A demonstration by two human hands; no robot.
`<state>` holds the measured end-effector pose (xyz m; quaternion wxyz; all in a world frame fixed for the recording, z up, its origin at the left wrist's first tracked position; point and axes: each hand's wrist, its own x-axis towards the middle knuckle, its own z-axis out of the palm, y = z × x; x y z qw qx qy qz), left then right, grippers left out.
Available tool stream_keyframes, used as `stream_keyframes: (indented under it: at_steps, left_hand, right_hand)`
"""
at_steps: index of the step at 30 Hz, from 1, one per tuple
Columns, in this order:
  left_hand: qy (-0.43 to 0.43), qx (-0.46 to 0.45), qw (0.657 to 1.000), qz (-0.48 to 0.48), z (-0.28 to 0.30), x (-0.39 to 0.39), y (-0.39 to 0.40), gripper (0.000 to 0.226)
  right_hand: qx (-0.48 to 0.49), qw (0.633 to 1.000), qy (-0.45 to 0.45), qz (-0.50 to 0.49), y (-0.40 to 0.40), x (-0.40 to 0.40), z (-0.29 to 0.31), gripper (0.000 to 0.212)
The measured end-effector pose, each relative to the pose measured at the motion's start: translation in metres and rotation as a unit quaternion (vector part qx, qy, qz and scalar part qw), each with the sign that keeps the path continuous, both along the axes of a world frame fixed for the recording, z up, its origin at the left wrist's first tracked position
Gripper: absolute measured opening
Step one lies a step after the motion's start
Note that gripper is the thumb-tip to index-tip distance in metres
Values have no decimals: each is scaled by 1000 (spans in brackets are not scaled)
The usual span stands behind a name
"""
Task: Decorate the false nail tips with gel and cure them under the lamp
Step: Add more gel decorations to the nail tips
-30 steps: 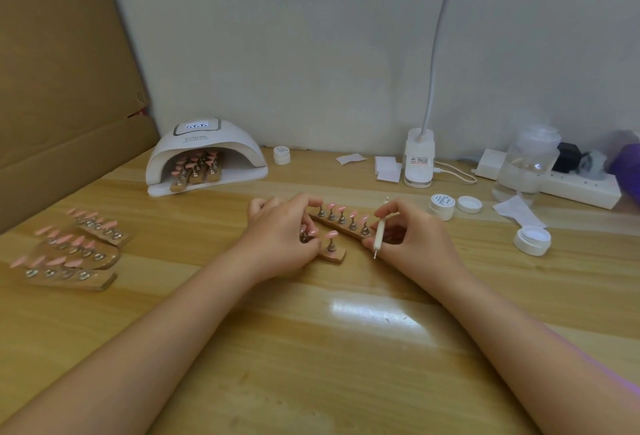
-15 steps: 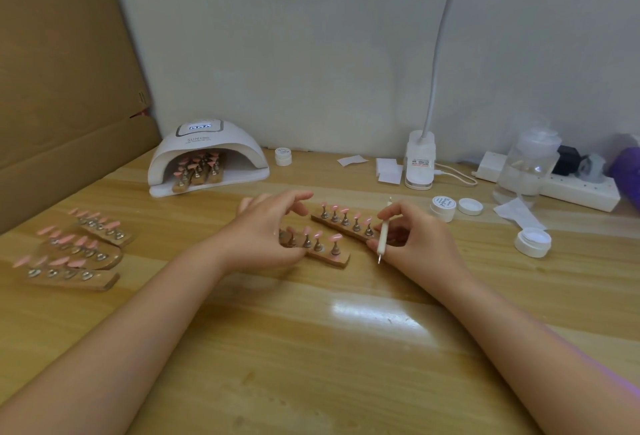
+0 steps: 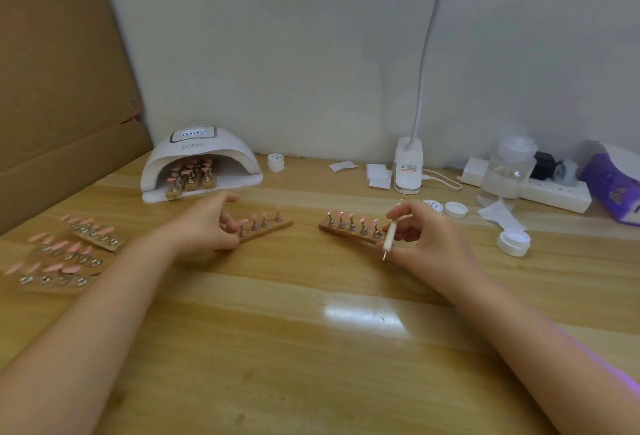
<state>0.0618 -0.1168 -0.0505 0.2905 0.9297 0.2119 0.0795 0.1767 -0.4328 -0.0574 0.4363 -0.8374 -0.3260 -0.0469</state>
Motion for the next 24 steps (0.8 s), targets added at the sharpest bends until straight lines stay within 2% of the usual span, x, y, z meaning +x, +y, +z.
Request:
stream_keyframes:
  at_steps: [4,6,8,9,11,14,19,24]
  left_hand:
    - [-17,18,994,104,-10,5,3,83]
    - [-27,102,987,124,-10,6,-3,78]
    - [-93,215,964,122,-3,5,-12,64]
    - [-136,236,956,112,4,5,-19,58]
    - [-209,235,946,84,17,5,-38,47]
    - [-252,227,940,29,28,10,-76,35]
    - [-246,187,948,-80,31,29,-133,29]
    - [-235,71,965,-89,17,51,-184,24]
  right_hand:
    - [-13,1000,-8,17,-16,-3,5,38]
    - [-13,1000,3,19,-31,-3,5,38]
    - [-3,1000,21,14,-47,-2,4,37]
    - [0,1000,27,12,-54,-3,3,37]
    - [5,999,34,12,-68,-2,1,38]
    - [18,999,43,11,-81,0,-1,40]
    - [24,998,57,7,-90,5,-7,41]
    - [33,998,52,5,-91,10,-10,38]
